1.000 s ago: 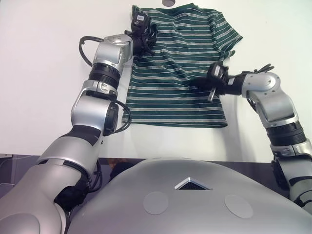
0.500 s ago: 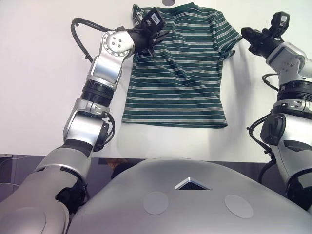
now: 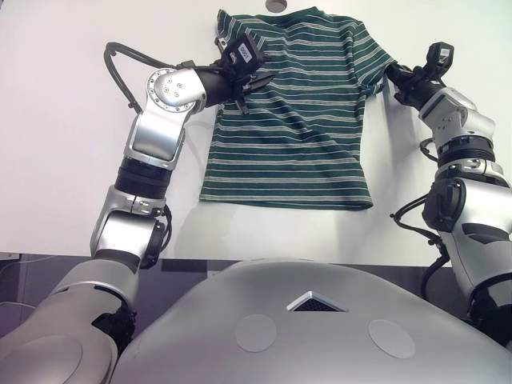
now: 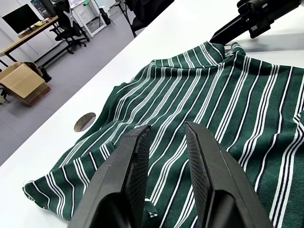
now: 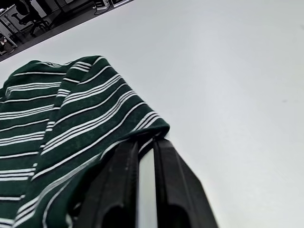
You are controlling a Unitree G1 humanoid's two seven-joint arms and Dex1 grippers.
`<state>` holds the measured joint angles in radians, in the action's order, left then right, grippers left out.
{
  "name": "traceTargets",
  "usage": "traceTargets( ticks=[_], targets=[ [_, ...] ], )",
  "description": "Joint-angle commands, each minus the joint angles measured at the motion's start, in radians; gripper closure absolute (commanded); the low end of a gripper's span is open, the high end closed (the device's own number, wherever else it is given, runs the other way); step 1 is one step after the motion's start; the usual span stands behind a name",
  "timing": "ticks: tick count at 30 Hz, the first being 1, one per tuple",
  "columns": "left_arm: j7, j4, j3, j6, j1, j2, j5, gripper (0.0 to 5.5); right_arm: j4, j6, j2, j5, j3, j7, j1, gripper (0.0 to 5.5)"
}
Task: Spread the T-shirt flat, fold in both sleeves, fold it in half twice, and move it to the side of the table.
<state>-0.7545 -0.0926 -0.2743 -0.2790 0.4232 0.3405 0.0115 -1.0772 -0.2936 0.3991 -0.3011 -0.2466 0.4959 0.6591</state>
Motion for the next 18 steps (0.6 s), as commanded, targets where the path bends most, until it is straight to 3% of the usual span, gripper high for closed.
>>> traceTargets(
  ticks=[1, 5, 10, 18],
  targets=[
    [0.015, -0.025, 0.005, 0.005, 0.008, -0.008, -0.002, 4.19, -0.096, 0.000, -0.026, 0.039, 0.011, -0.019, -0.011, 5.47],
    [0.035, 0.015, -0.004, -0.005, -0.070, -0.020, -0.010, 4.19, -0.090, 0.030, -0.019, 0.008, -0.022, 0.029, 0.049, 5.47],
    [0.035, 0.057, -0.065, -0.013, -0.170, -0.062, -0.012, 4.19, 0.003, -0.060, -0.036, 0.041, 0.056, 0.167, 0.119, 5.47],
    [0.073, 0.018, -0.086, 0.005, -0.193, -0.093, -0.002, 4.19, 0.006, -0.083, -0.118, 0.106, 0.138, 0.162, 0.180, 5.47]
  ],
)
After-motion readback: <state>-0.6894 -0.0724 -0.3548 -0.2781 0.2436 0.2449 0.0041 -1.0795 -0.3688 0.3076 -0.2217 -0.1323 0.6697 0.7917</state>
